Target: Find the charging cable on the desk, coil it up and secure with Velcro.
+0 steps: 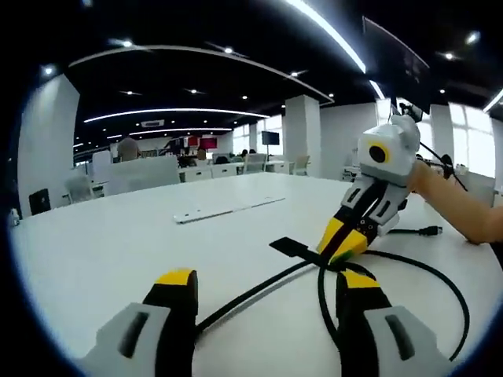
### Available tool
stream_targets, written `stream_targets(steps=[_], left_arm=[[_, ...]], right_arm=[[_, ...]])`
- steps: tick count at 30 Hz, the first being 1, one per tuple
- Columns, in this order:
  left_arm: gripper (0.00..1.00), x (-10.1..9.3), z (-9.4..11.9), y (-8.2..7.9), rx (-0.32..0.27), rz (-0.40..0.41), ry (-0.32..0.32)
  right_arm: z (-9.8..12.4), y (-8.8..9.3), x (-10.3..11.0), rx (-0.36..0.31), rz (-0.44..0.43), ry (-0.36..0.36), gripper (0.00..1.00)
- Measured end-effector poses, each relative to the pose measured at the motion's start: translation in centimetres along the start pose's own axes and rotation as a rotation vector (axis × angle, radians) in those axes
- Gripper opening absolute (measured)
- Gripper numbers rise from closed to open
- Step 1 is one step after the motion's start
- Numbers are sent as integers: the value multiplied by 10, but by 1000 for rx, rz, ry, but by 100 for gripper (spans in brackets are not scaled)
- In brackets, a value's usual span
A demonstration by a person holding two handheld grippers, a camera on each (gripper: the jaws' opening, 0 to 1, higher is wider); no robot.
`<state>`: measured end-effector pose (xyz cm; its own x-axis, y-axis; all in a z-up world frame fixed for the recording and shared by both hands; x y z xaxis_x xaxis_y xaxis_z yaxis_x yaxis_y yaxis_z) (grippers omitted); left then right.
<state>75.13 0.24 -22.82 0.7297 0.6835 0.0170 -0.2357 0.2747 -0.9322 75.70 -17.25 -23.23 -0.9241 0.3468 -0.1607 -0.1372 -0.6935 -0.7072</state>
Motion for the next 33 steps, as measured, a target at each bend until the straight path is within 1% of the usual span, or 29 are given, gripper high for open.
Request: stream_targets(steps=[1, 3, 7, 9, 10, 15, 16, 20, 23, 25, 33], left_arm=[[76, 0, -1, 0, -1, -3, 0], [78, 0, -3, 1, 18, -67, -12], [83, -2, -5, 4, 30, -72, -8], [83, -2, -6, 4, 32, -74, -5], [83, -2, -6, 6, 44, -86, -8], [83, -1, -9, 10, 62, -86, -3], [84, -2, -10, 12, 73, -97, 0], [86, -5, -10, 11, 76, -95, 11], [92, -7, -10, 11, 83, -95, 14], [91, -8, -10, 11, 83, -89, 24], [93, -6, -11, 17, 79, -39, 27]], right_arm=[[0, 0, 0, 0, -3, 0, 9], [0, 1, -1, -6, -17, -5, 9], [0, 1, 0, -12, -24, -9, 9], [0, 1, 0, -10, -22, -8, 9], [0, 1, 0, -9, -21, -7, 9], [-1, 1, 0, -4, -18, -2, 9], [-1, 1, 1, -3, -18, -1, 9], [-1, 1, -1, 3, -16, 4, 9], [-1, 0, -1, 10, -5, 9, 9], [-1, 1, 1, 13, -3, 11, 9], [-1, 1, 0, 18, -8, 15, 9]])
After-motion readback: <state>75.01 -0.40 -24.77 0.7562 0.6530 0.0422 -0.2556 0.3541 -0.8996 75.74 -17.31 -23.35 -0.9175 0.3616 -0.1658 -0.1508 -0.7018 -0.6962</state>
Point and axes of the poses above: the point that each gripper's makers call its tool centre point, and the gripper's own axes: z roughly backward along the fingers, x roughly to its left, y roughly out of its underside, the point moved 7 cm from there along z, roughly backward along the fingers, and after that the axes turned 9 degrees about x, right-handed, at the moved point
